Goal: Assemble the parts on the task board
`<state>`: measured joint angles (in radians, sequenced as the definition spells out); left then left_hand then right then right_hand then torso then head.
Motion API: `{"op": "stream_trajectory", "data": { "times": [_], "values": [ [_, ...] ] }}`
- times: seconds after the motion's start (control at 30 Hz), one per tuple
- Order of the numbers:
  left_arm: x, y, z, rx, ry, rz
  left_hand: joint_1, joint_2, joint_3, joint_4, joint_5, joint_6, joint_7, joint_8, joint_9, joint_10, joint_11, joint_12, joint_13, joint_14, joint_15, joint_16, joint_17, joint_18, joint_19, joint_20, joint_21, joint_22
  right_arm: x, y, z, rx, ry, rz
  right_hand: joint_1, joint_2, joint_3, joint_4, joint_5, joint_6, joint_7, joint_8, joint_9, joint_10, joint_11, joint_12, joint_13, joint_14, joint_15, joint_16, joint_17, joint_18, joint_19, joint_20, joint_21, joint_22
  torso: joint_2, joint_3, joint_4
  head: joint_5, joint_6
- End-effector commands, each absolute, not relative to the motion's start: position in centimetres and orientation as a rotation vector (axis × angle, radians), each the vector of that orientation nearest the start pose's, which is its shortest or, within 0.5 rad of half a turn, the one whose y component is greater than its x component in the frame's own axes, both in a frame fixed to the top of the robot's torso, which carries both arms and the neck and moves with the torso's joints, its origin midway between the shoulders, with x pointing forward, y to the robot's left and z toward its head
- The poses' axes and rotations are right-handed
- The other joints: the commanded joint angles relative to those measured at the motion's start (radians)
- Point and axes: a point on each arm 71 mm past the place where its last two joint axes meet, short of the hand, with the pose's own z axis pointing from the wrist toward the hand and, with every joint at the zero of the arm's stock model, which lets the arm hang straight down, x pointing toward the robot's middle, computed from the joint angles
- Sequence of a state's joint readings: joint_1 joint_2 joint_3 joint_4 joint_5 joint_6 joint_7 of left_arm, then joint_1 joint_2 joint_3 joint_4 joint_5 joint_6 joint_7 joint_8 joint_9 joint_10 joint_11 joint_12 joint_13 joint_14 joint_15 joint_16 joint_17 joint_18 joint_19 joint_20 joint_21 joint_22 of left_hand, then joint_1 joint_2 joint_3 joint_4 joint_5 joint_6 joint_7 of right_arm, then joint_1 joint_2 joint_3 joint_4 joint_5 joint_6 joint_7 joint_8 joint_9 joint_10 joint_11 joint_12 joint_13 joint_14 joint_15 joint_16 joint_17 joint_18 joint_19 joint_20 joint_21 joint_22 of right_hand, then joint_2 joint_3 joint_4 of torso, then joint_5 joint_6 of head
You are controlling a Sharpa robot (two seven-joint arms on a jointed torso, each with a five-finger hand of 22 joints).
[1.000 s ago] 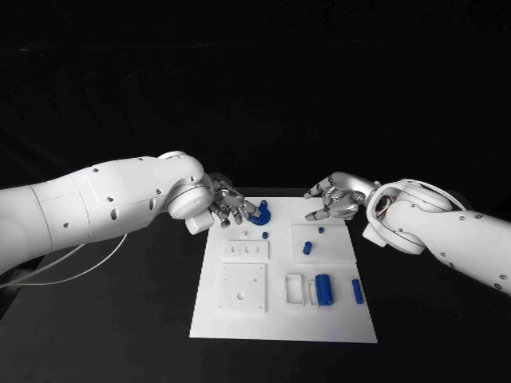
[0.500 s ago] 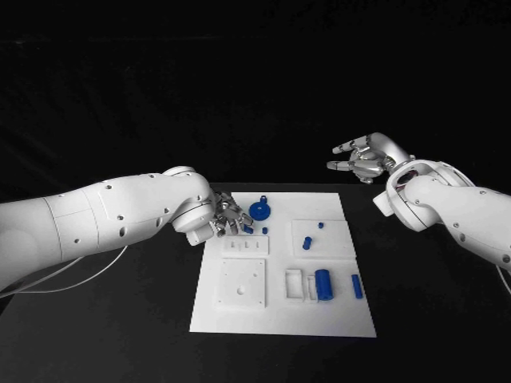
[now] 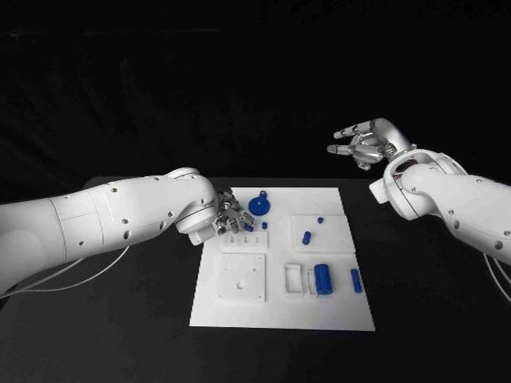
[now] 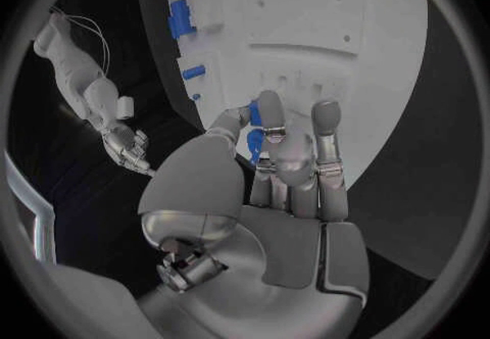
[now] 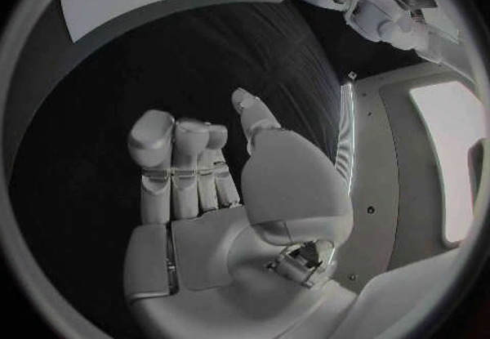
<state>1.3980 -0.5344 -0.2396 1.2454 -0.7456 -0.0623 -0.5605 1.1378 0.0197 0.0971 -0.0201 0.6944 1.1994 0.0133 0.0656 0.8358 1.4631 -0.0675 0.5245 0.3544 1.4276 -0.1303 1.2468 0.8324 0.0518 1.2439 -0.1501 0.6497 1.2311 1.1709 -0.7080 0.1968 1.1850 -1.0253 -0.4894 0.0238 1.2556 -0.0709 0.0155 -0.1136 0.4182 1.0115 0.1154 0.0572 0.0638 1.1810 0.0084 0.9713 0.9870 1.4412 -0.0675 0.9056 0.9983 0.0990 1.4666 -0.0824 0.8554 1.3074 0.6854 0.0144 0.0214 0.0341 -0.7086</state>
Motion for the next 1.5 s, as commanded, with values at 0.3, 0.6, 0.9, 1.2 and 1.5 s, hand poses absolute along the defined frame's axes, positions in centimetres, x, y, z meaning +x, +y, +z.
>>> {"op": "stream_trajectory", "data": {
  "times": [0.3,0.6,0.9,1.2,1.5],
  "values": [
    [53.3,14.9,-20.8,-0.431,2.265,-0.412,-0.008,-0.002,0.138,-0.136,0.02,0.037,-0.03,0.003,0.178,0.051,-0.007,0.003,-0.003,0.008,-0.001,0.005,-0.001,-0.014,0.008,0.002,-0.008,0.008,56.6,-25.0,-12.8,0.463,1.334,0.785,-0.008,0.015,-0.015,-0.016,-0.007,-0.01,0.0,0.005,0.001,0.003,-0.004,-0.005,-0.003,0.0,-0.001,-0.007,0.0,0.008,0.059,-0.004,-0.006,0.095,-0.002,0.0005,-0.0011,0.009,-0.013],
    [53.1,15.0,-21.1,-0.423,2.271,-0.401,-0.009,-0.003,0.141,-0.139,0.023,0.037,-0.03,0.003,0.183,0.051,-0.007,0.003,-0.004,0.008,-0.001,0.006,0.001,-0.014,0.009,0.002,-0.013,0.013,56.7,-24.7,-12.9,0.459,1.347,0.789,-0.007,0.017,-0.024,-0.016,-0.009,-0.011,-0.001,0.006,0.002,0.003,-0.004,-0.004,-0.004,0.0,-0.001,-0.007,0.001,0.008,0.059,-0.004,-0.007,0.095,-0.002,-0.0005,-0.0009,0.011,-0.015],
    [52.8,15.0,-21.9,-0.42,2.279,-0.391,-0.01,-0.003,0.142,-0.139,0.025,0.038,-0.03,0.003,0.185,0.051,-0.006,0.004,-0.005,0.008,-0.001,0.006,0.002,-0.015,0.011,0.002,-0.017,0.018,56.8,-24.5,-12.9,0.457,1.356,0.788,-0.007,0.017,-0.03,-0.014,-0.009,-0.012,0.0,0.005,0.002,0.001,-0.004,-0.006,-0.006,-0.001,0.0,-0.01,-0.001,0.008,0.059,-0.004,-0.011,0.095,-0.001,-0.0007,-0.0006,0.012,-0.017],
    [52.7,15.3,-22.0,-0.398,2.273,-0.373,-0.01,-0.003,0.142,-0.139,0.025,0.038,-0.03,0.003,0.185,0.051,-0.006,0.004,-0.005,0.008,-0.001,0.006,0.002,-0.015,0.011,0.002,-0.017,0.018,56.8,-24.6,-13.0,0.458,1.36,0.786,-0.007,0.017,-0.03,-0.014,-0.009,-0.012,0.0,0.005,0.002,0.001,-0.004,-0.006,-0.006,-0.001,0.0,-0.01,-0.001,0.008,0.059,-0.004,-0.011,0.095,-0.001,-0.0005,-0.0015,0.015,-0.019],
    [52.5,15.5,-22.2,-0.385,2.277,-0.362,-0.012,-0.005,0.143,-0.142,0.029,0.04,-0.03,0.003,0.185,0.052,-0.007,0.006,-0.006,0.009,-0.001,0.009,0.007,-0.015,0.014,0.002,-0.024,0.027,56.9,-24.6,-13.0,0.459,1.366,0.784,-0.007,0.019,-0.037,-0.01,-0.009,-0.012,0.0,0.006,0.002,0.0,-0.004,-0.006,-0.008,-0.001,-0.001,-0.011,-0.001,0.008,0.059,-0.004,-0.013,0.094,-0.001,0.0,-0.0015,0.016,-0.021]
  ]
}}
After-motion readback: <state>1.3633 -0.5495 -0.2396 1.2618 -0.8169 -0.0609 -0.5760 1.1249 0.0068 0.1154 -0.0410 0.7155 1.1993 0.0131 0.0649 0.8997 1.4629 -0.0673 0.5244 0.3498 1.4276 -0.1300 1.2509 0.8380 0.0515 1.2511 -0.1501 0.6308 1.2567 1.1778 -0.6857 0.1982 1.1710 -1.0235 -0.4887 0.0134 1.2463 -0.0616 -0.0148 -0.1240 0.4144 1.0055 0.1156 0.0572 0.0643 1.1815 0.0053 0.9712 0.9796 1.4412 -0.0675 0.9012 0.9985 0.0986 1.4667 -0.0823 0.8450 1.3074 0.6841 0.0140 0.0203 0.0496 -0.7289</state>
